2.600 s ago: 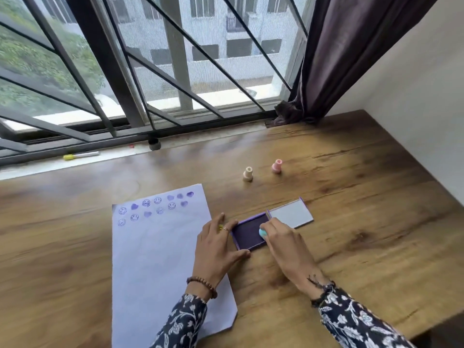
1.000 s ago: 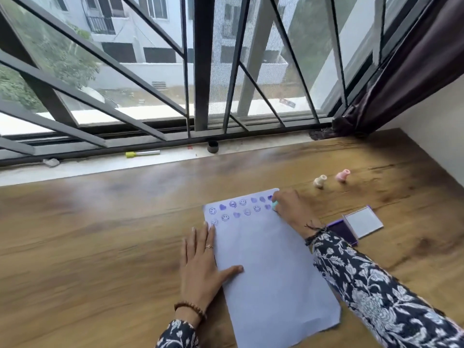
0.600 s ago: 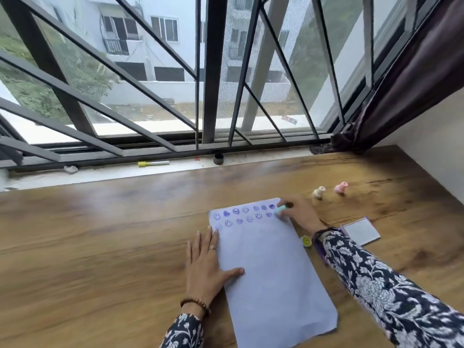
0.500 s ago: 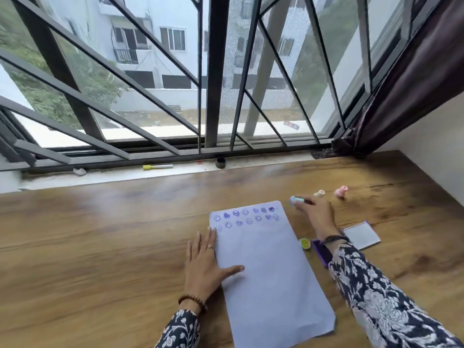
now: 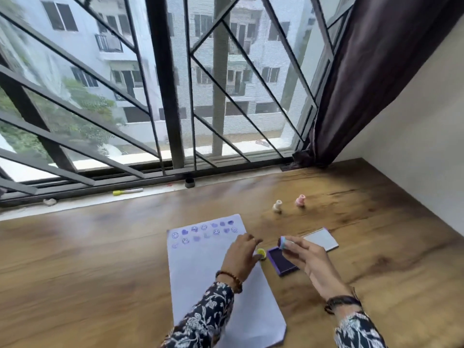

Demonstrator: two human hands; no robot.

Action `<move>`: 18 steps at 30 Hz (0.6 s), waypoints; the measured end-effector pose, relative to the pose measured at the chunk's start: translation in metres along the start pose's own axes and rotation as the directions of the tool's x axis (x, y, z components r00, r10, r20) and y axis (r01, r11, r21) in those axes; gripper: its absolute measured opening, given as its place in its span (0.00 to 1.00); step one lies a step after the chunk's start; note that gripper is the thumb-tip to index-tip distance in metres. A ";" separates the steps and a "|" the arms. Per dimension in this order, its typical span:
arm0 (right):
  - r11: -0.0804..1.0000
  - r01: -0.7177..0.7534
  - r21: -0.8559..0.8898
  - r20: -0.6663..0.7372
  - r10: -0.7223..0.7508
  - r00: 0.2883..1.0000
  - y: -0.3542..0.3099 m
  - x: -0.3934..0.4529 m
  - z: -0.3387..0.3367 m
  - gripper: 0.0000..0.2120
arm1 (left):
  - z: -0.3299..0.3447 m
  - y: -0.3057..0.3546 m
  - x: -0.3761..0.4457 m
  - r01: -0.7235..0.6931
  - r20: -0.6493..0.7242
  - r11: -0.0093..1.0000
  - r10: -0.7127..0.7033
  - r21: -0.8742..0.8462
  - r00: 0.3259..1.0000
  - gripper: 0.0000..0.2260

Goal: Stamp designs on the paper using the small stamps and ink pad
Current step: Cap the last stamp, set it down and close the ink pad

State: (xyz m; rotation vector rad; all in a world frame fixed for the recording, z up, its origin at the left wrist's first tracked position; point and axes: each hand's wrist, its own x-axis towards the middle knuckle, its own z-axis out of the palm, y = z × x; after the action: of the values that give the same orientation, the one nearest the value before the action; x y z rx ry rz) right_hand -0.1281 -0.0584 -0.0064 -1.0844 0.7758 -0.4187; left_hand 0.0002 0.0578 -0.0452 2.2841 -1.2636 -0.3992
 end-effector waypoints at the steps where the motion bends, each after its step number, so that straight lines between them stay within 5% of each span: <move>1: 1.000 0.009 -0.011 0.003 -0.009 1.000 0.000 -0.002 -0.005 0.05 | 0.001 0.006 0.006 -0.005 0.029 0.999 0.004 0.032 1.000 0.17; 12: 0.996 0.040 -0.082 0.006 -0.039 0.999 0.006 0.002 -0.019 0.06 | 0.003 0.030 0.007 -0.057 0.131 0.982 0.033 0.179 0.991 0.09; 14: 0.991 0.059 -0.120 0.011 -0.058 0.998 0.008 0.003 -0.017 0.07 | 0.001 0.030 0.005 0.009 0.063 1.000 -0.010 0.014 0.998 0.09; 16: 0.973 0.096 -0.209 0.028 -0.092 0.995 0.010 0.004 -0.018 0.08 | -0.004 0.033 0.002 0.138 -0.029 0.935 -0.156 -0.327 0.987 0.08; 18: 0.956 0.137 -0.261 0.055 -0.127 0.990 0.011 0.004 -0.017 0.09 | -0.009 0.037 0.001 0.230 0.042 0.645 -0.293 -0.729 0.955 0.05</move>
State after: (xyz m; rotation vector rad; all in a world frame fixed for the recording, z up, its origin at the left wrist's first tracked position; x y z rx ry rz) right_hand -0.1386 -0.0668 -0.0219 -1.3962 0.7415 -0.4136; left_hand -0.0211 0.0432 -0.0171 1.7338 -0.5464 -0.7528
